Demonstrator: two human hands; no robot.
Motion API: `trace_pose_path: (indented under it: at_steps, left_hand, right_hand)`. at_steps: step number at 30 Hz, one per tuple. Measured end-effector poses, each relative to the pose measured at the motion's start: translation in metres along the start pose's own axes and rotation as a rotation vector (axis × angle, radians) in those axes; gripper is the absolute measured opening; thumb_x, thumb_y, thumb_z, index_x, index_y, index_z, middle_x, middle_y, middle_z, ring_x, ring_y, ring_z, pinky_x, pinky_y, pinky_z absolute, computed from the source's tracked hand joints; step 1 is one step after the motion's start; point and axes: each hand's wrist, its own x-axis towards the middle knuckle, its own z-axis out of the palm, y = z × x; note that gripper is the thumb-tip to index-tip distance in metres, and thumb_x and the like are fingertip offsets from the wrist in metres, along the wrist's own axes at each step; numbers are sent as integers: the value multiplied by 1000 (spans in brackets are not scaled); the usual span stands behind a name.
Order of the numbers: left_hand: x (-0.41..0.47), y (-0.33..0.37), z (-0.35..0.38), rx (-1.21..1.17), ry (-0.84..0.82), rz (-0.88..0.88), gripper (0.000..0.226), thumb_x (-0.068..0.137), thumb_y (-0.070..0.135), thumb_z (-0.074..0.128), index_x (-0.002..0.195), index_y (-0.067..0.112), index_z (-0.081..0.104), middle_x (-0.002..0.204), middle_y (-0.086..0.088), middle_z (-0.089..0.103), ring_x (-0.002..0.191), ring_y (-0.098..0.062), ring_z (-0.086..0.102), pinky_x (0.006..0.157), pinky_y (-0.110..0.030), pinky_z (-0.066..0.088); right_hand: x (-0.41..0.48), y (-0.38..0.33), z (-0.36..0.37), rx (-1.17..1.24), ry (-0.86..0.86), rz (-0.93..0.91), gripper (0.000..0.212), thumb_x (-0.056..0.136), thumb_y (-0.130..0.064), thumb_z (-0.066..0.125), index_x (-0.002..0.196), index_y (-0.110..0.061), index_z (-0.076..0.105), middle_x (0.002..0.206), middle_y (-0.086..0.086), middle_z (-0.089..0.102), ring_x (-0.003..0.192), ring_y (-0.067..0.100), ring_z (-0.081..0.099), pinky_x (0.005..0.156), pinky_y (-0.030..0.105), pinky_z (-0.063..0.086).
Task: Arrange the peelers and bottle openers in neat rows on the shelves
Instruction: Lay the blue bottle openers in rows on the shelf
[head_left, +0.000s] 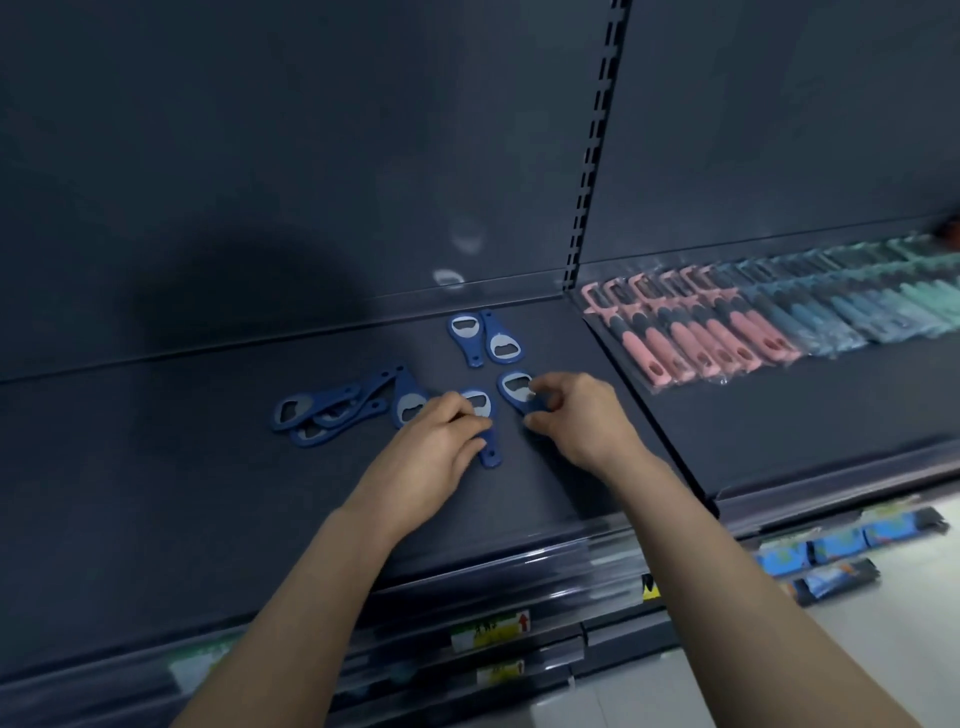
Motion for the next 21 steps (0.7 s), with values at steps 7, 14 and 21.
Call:
trace_pose_path:
  at_steps: [7, 14, 21]
  left_hand:
    - [13, -20, -1, 69, -165, -15, 43, 97, 25, 45, 140, 19, 41, 149, 4, 34, 141, -14, 19, 113, -24, 10]
    - [21, -18, -5, 165, 17, -104, 22, 92, 32, 55, 103, 15, 63, 94, 2, 53, 98, -19, 44, 76, -26, 34]
    - [30, -4, 1, 211, 116, -276, 27, 91, 33, 56, 91, 6, 57, 87, -10, 63, 84, -27, 55, 62, -32, 33]
  right_hand:
    - [1, -5, 3, -90, 17, -10, 36, 83, -24, 68, 118, -18, 64, 108, 13, 65, 102, 29, 59, 88, 29, 45]
    - [3, 0, 3, 5, 49, -17, 17, 85, -22, 67, 99, -14, 72, 96, 6, 66, 89, 21, 62, 77, 23, 46]
    - [7, 2, 6, 17, 88, -81, 10, 82, -19, 70, 88, -11, 70, 102, 1, 62, 92, 17, 58, 79, 21, 41]
